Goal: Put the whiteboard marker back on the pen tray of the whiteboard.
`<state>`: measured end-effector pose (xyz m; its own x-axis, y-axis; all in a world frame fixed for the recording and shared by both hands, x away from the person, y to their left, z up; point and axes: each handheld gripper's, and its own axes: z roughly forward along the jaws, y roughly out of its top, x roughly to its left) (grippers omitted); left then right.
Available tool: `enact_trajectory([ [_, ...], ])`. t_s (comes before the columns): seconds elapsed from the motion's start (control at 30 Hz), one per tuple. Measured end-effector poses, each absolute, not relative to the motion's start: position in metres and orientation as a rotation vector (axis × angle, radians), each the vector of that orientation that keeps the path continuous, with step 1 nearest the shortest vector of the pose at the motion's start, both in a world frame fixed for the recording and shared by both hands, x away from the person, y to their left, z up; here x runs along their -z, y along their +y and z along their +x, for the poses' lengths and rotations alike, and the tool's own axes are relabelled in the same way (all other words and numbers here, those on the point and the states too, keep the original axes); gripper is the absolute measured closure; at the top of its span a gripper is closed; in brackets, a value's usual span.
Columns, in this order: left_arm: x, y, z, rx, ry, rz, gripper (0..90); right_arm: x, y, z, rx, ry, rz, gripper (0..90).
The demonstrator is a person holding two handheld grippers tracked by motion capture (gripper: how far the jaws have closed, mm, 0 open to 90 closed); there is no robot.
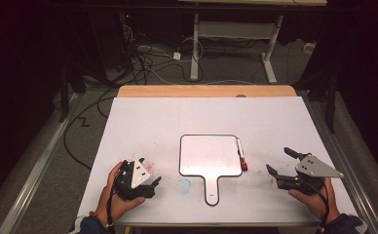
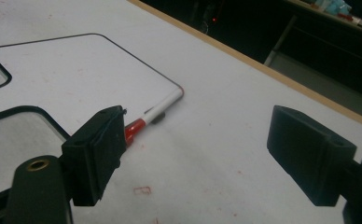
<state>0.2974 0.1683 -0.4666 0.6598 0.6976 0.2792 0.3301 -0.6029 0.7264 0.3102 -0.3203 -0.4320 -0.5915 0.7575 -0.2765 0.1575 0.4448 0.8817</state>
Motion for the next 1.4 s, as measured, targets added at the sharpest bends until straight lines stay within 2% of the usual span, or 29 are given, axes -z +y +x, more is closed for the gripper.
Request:
enact_trajectory([
  [0.3, 0.467, 0.167, 0.296, -0.734, 0.774, 2.225, 18.0, 0.445, -0.326, 0.305, -1.131, 2.033, 0.79, 19.9],
  [1.4, 0.466, 0.165, 0.293, -0.736, 0.748, 2.23, 18.4, 0.446, -0.315, 0.301, -1.096, 2.045, 0.76, 20.6],
])
